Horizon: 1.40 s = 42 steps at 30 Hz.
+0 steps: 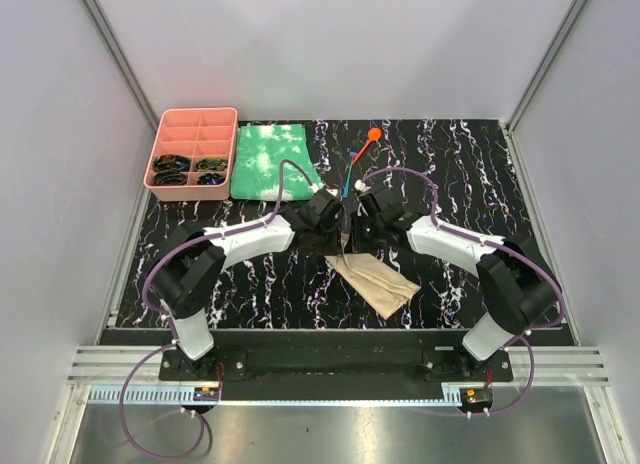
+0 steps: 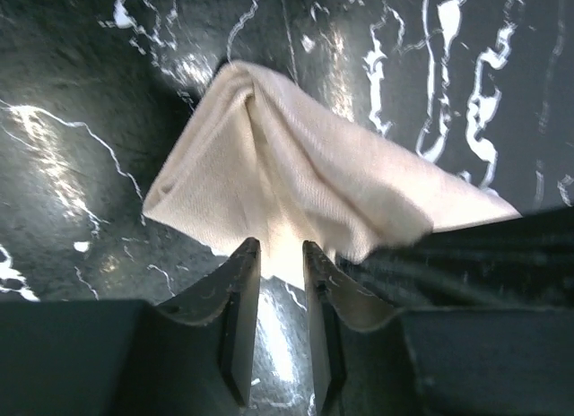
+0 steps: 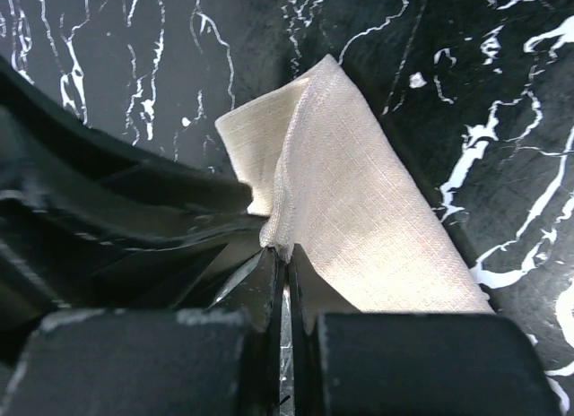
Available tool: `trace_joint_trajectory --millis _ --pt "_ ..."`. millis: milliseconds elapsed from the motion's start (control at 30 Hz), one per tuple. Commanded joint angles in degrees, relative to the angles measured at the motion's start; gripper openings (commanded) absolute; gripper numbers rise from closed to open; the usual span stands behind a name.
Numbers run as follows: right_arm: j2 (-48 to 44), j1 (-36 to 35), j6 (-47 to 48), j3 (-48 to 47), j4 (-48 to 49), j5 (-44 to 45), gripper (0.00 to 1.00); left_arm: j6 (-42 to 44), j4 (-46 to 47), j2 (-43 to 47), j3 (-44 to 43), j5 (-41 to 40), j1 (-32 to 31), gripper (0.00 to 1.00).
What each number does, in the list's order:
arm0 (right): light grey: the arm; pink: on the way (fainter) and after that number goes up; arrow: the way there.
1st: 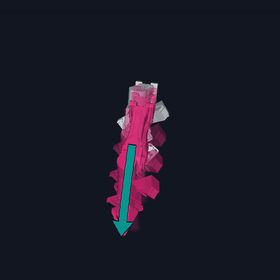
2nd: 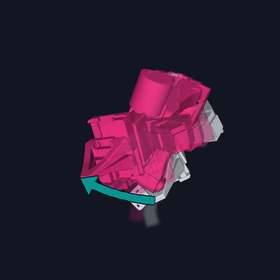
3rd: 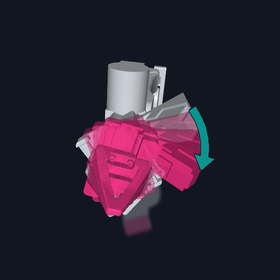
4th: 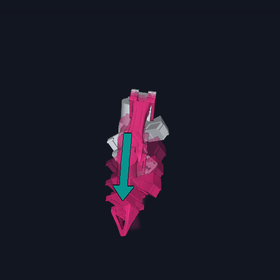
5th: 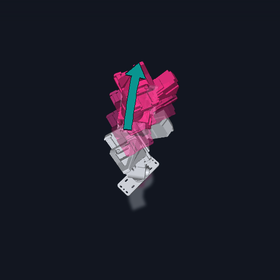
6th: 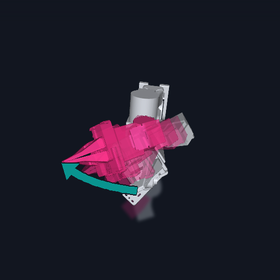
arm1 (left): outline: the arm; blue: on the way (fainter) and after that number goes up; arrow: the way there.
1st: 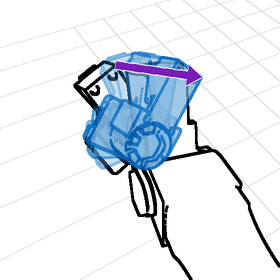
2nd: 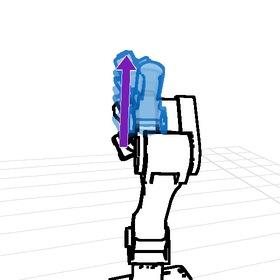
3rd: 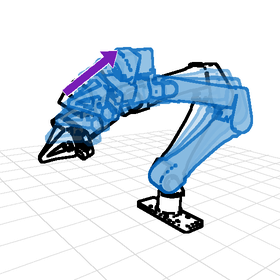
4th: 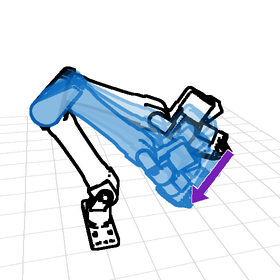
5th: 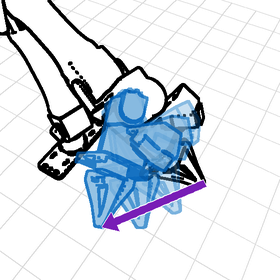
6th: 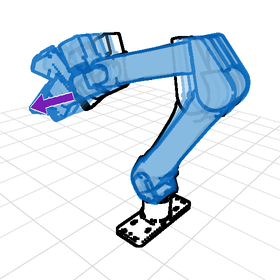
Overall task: Fold the napkin into a case and place the utensils inside
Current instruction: Stuff the smaller-rectangle-folded napkin at the center of the board.
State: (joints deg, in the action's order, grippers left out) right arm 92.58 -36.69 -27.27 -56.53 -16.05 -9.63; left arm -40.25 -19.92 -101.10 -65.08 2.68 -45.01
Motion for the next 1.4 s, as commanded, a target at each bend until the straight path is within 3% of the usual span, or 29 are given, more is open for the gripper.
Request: trace_joint_trajectory --millis 0,567,900,1000,1033,1133,1233,1367 --pt "-1.4 0.4 -1.2 0.2 2.3 -2.2 0.0 1.7 -3.8 -2.0 -5.1 -8.0 -1.5 0.29" --pt "-1.9 1.0 -2.0 0.3 3.0 -4.5 0.0 1.9 -9.3 -9.5 -10.9 -12.6 -4.0 0.28" --pt "-1.5 1.2 -1.8 0.9 3.1 -4.9 0.0 2.8 -9.5 -10.1 -11.6 -15.1 -4.0 0.11" --pt "-1.2 1.1 -1.7 1.0 3.2 -4.9 0.0 2.7 -10.1 -9.8 -11.7 -15.6 -4.2 0.13" --pt "-1.1 1.2 -1.7 1.0 3.1 -5.0 0.0 2.5 -10.0 -9.3 -10.7 -16.1 -4.4 0.24" --pt "-1.1 1.2 -1.7 1.3 3.2 -5.0 0.0 2.5 -9.6 -7.1 -9.5 -20.5 -5.9 0.34" --pt "-1.5 1.3 -2.2 1.9 3.4 -5.0 0.0 3.2 -9.6 -7.6 -10.2 -21.6 -6.1 0.34" --pt "-1.9 1.4 -2.5 2.0 3.6 -5.3 0.0 3.5 -9.5 -9.6 -11.1 -21.2 -6.1 0.24"
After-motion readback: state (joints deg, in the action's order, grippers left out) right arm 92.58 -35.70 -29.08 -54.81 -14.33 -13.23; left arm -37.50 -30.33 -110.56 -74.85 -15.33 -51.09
